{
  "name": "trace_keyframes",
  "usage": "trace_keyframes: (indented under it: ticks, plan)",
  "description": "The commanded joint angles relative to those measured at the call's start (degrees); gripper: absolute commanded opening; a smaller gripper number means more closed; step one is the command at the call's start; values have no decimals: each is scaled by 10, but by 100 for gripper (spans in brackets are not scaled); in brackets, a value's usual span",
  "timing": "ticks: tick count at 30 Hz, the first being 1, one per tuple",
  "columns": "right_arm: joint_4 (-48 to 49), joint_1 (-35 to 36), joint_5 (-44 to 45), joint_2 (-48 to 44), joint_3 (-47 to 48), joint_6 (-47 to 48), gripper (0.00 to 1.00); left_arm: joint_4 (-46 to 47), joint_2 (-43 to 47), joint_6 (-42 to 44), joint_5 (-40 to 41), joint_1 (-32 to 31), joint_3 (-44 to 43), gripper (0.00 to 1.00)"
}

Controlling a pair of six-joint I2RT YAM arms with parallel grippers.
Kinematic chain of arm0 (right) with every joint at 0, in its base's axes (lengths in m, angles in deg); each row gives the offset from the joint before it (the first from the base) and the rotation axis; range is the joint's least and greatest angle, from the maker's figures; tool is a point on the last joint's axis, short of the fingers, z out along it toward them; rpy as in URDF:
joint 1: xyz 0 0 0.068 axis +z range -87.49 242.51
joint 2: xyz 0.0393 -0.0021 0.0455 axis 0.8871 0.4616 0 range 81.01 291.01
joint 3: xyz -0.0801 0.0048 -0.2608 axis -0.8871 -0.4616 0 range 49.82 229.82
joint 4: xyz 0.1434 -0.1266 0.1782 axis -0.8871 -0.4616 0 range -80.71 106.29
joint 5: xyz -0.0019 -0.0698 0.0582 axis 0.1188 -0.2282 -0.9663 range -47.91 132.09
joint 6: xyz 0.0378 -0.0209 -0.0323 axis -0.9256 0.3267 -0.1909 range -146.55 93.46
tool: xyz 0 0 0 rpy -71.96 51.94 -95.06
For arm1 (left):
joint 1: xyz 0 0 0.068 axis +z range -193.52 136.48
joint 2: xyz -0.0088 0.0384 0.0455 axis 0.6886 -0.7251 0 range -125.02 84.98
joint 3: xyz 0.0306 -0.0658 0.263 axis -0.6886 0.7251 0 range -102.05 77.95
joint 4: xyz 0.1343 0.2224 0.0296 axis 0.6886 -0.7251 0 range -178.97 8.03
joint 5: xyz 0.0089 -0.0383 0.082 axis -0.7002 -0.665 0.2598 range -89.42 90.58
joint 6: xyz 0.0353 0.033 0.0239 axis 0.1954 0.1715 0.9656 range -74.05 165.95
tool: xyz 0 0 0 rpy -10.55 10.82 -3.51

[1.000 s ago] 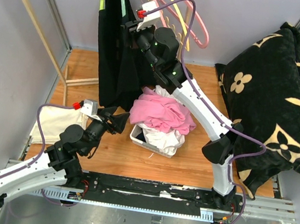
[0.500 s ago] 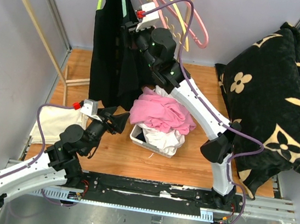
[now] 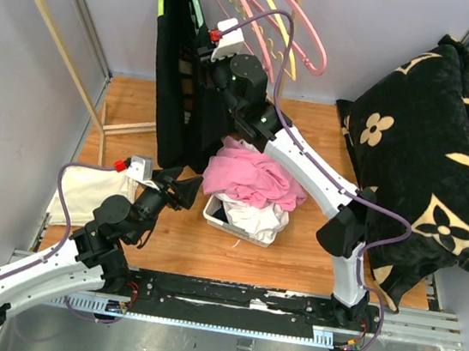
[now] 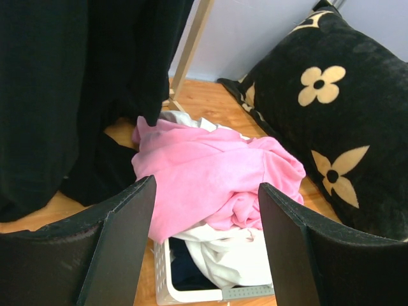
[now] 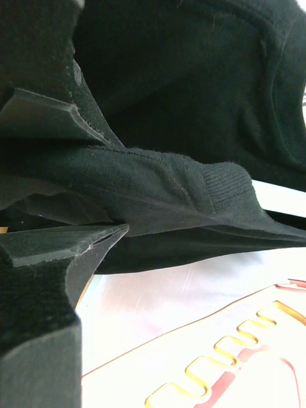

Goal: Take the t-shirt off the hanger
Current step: Pick up the hanger from the clothesline.

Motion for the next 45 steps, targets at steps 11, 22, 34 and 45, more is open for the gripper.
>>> trace_keyframes:
  ticks: [11, 22, 34, 45]
  plan:
    - [34, -11, -28, -4, 62, 29, 44, 4, -1, 12, 15, -5, -14, 70]
    - [22, -19, -37, 27, 109, 26, 42, -1, 3, 14, 21, -5, -15, 70]
    - [10, -21, -47, 37, 115, 20, 43, 0, 2, 14, 24, -5, -13, 70]
    - [28, -16, -63, 21, 85, 12, 46, 4, 2, 15, 27, -4, -9, 70]
